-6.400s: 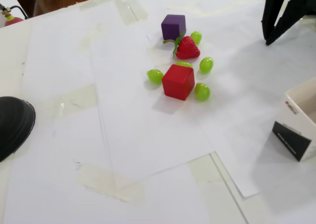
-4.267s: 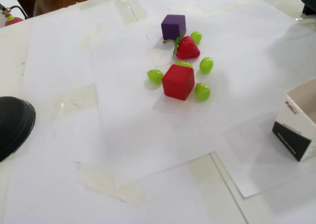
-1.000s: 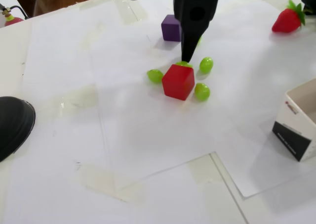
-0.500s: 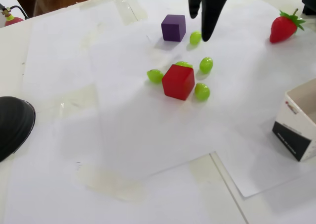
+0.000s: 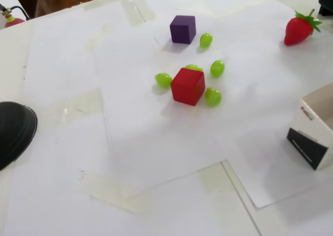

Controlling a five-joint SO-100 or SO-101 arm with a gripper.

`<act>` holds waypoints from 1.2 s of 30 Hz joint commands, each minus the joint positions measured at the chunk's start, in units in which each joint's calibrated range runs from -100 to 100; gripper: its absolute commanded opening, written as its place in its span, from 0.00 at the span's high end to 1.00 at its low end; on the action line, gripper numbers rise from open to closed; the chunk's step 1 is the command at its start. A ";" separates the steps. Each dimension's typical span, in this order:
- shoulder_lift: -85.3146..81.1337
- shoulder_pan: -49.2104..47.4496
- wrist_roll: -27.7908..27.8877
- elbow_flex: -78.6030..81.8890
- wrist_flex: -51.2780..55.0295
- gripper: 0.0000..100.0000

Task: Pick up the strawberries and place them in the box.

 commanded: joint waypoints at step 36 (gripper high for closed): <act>-9.63 -6.74 -3.32 32.37 -21.17 0.70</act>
